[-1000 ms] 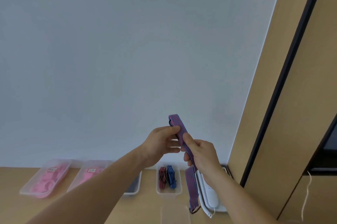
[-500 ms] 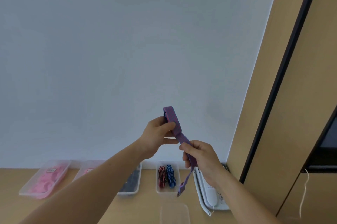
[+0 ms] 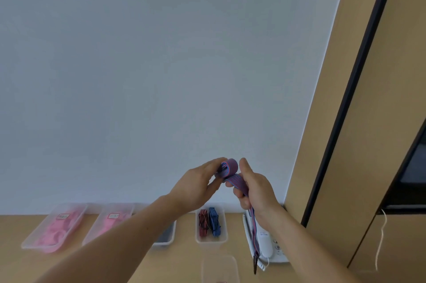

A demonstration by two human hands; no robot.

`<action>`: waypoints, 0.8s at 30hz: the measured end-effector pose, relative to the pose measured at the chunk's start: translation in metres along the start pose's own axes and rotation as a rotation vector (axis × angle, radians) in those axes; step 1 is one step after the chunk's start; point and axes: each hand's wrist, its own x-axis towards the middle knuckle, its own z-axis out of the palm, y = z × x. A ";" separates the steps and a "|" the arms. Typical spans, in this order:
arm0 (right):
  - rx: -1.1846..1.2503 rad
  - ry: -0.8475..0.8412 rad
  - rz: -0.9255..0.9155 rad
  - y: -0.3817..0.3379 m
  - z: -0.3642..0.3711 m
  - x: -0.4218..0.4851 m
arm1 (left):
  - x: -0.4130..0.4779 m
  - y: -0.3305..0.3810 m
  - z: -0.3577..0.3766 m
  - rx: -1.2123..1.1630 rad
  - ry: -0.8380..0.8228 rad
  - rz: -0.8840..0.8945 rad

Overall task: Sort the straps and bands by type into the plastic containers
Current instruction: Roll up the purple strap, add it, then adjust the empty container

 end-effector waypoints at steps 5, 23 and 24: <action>0.055 0.018 0.021 0.006 0.000 0.000 | 0.003 -0.002 0.001 0.192 0.079 0.192; 0.076 -0.068 -0.153 0.010 -0.008 -0.006 | 0.025 0.034 -0.014 -1.124 -0.145 -0.686; 0.081 -0.073 -0.148 0.009 -0.008 -0.006 | 0.025 0.033 -0.011 -1.148 -0.123 -0.681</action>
